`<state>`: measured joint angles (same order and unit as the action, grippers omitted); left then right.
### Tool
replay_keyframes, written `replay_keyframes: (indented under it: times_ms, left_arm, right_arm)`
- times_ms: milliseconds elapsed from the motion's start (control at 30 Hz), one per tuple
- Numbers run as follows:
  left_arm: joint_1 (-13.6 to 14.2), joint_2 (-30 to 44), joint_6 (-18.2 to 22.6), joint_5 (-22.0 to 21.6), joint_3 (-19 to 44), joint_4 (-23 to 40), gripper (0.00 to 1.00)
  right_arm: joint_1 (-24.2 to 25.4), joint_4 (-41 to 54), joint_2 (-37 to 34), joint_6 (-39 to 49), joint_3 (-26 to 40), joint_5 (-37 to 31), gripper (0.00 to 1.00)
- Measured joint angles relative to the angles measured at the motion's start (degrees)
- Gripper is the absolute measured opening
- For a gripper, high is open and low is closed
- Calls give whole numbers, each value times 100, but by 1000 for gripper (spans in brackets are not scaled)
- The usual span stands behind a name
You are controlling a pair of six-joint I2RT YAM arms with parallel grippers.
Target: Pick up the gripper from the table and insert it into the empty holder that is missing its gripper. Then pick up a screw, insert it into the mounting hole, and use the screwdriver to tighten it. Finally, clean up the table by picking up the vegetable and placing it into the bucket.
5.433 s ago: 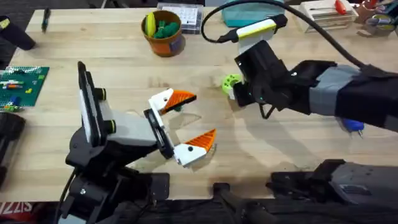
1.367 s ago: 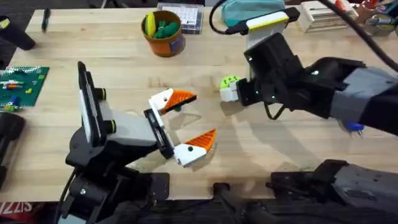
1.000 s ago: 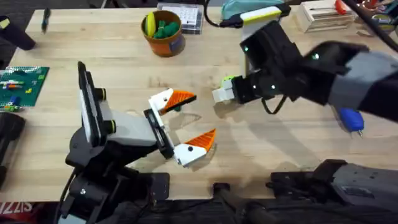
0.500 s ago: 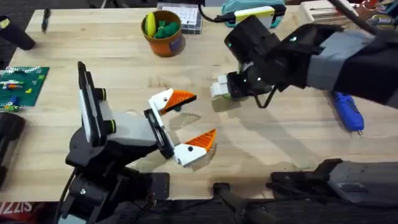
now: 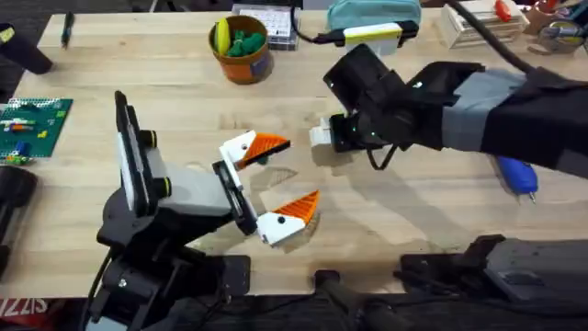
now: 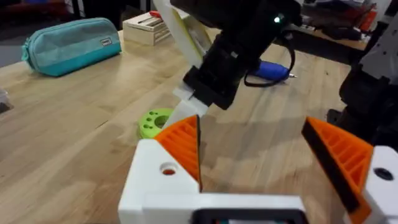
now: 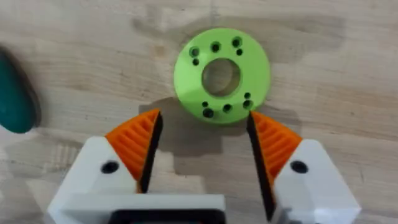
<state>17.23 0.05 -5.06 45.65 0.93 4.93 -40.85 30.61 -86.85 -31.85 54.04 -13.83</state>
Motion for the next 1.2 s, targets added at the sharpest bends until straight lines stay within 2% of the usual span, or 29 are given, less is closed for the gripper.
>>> replay_keyframes:
  times_ms: [133, 400, 933, 1200]
  left_arm:
    - [0, -2, 0, -2, 0, -2, 987]
    - [0, 0, 0, 0, 0, 0, 986]
    - [0, 0, 1, 0, 0, -2, 986]
    - [0, 0, 0, -1, 0, 0, 986]
  right_arm:
    - [33, -20, 0, -33, 0, -16, 728]
    - [38, -10, 0, -77, -2, -27, 453]
    - [43, -25, -278, -77, -2, -30, 402]
    - [46, -49, -278, -75, -2, -49, 272]
